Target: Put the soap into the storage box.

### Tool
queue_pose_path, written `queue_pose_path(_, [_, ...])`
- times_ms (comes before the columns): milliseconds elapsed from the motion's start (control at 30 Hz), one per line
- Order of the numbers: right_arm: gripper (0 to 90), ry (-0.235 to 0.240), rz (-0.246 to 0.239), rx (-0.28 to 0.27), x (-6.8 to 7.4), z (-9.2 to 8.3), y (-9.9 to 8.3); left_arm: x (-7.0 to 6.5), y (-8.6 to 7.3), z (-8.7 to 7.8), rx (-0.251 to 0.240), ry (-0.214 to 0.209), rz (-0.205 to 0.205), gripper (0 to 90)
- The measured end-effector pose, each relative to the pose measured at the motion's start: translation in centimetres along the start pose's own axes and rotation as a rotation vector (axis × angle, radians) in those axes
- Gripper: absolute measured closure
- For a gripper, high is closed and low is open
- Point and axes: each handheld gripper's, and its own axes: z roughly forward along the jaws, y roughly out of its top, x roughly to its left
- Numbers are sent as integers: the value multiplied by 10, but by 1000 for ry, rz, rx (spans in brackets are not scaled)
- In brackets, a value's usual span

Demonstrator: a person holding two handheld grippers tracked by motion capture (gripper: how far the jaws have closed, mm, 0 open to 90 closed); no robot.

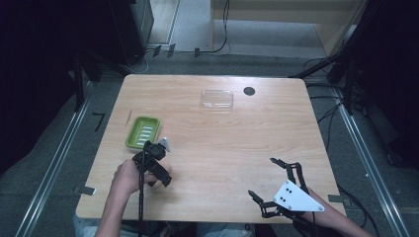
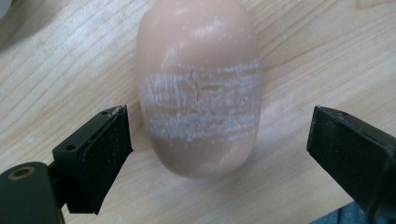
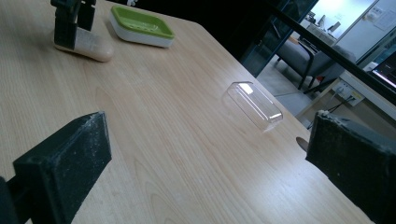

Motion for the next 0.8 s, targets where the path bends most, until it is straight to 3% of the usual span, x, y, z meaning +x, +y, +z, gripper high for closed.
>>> queue_pose_path(133, [0, 1, -1, -1, 0, 0, 0, 2, 2, 4, 4, -1, -2, 80])
queue_pose_path(200, [0, 0, 0, 0, 0, 0, 0, 3, 3, 5, -22, 9, -20, 163])
queue_pose_path(233, [0, 0, 0, 0, 0, 0, 0, 3, 3, 5, -28, 13, -26, 150])
queue_pose_path(800, [0, 0, -1, -2, 0, 0, 0, 4, 4, 10, -29, 30, -53, 324])
